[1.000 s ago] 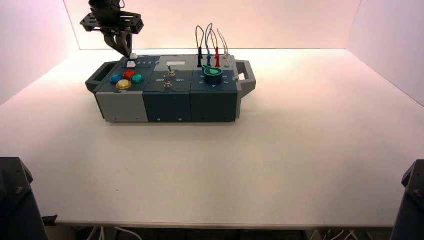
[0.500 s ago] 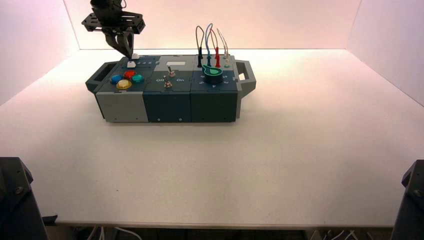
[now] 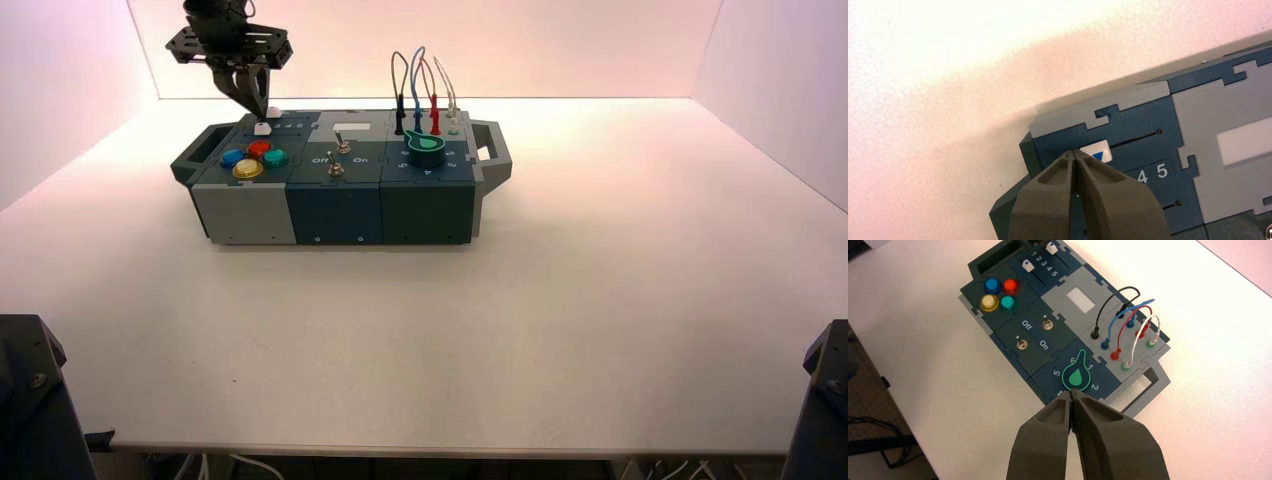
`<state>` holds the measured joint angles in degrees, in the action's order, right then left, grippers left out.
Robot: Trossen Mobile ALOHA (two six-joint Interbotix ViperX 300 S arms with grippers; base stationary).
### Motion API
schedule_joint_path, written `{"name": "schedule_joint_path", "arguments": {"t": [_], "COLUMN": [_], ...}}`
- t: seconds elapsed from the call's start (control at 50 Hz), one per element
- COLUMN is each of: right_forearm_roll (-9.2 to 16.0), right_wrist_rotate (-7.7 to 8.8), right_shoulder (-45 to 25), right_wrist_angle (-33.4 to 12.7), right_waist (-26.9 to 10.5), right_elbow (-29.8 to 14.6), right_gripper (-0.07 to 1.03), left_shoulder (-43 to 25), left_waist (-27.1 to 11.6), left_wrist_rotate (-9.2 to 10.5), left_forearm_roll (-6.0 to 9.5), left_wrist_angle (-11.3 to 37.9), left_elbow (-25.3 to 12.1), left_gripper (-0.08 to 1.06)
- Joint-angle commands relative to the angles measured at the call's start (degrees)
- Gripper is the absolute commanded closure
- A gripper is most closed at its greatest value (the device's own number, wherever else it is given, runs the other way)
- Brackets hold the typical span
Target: Move the top slider to position 2.
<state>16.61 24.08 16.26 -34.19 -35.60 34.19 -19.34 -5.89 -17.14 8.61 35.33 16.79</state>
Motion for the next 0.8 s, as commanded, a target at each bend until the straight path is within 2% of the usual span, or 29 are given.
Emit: {"name": "schedule_joint_path", "arguments": {"t": [0.02,0.12,0.28,0.42,0.58,0.8], "right_forearm_roll": [0.2,0.2,0.2,0.1,0.2,0.2], "right_wrist_rotate": [0.26,0.26,0.26,0.26,0.26,0.35], "right_shoulder": [0.6,0.7,0.7,0.7,0.7,0.7], "right_wrist_angle": [0.3,0.3,0.2,0.3,0.3,0.3], "right_waist": [-0.3,-0.3,-0.3,-0.2,-0.3,-0.3], "right_elbow": [-0.6,-0.6,-0.6,-0.4,-0.4,-0.4], "right_gripper": [0.98,0.98,0.98,0.98,0.98,0.98], "left_shoulder": [4.1,5.0,5.3,4.7,3.3,1.8], "left_waist": [1.1,1.1,0.8,-0.3,-2.1,-2.9], "left_wrist_rotate": [0.0,0.0,0.18,1.05,2.64,3.34], "left_forearm_roll": [-0.18,-0.18,0.7,1.49,1.67,1.67], "left_wrist_angle": [1.1,2.3,4.0,4.6,4.7,5.3], "left_elbow": [-2.2,-2.7,-3.7,-4.0,-4.8,-5.4], "left_gripper": [1.0,1.0,1.0,1.0,1.0,1.0]}}
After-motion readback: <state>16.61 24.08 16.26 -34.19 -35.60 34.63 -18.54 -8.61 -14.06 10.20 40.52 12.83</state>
